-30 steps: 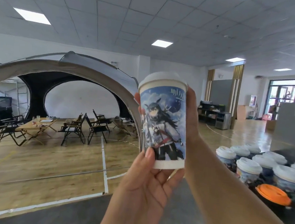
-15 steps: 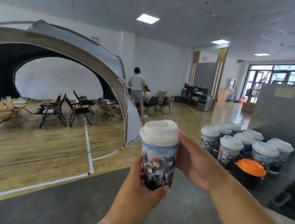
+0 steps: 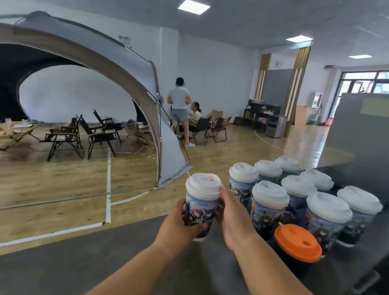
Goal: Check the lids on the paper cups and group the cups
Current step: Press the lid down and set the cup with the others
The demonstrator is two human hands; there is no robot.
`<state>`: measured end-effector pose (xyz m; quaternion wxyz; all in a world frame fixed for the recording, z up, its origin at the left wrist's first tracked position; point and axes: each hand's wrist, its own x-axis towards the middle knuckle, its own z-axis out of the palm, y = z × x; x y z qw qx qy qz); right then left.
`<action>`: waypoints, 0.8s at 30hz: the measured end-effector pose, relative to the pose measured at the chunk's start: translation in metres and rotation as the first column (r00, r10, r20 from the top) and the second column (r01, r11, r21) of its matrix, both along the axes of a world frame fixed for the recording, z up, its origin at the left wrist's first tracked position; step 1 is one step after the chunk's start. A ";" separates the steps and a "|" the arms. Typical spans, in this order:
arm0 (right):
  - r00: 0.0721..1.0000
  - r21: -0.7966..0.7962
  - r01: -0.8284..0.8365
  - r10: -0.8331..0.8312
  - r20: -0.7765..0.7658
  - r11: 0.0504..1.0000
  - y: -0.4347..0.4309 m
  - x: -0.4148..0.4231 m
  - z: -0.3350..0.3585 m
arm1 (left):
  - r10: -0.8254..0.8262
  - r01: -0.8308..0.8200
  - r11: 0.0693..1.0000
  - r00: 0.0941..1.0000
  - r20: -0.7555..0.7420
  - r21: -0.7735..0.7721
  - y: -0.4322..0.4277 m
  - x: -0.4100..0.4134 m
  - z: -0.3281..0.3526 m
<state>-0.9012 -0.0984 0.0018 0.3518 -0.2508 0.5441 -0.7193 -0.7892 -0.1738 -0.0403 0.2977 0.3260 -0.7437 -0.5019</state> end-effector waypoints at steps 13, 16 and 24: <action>0.971 0.058 0.236 -0.233 -0.062 0.970 -0.058 -0.070 -0.019 | -0.007 0.008 1.000 0.992 0.126 -0.008 -0.070 -0.101 -0.026; 0.972 0.088 0.233 -0.233 -0.010 0.968 -0.059 -0.069 -0.030 | -0.011 0.012 1.000 0.990 0.144 -0.006 -0.071 -0.101 -0.027; 0.913 0.212 0.389 -0.406 0.043 0.896 -0.036 -0.032 -0.055 | -0.084 0.056 0.988 0.978 0.193 0.147 -0.073 -0.050 -0.021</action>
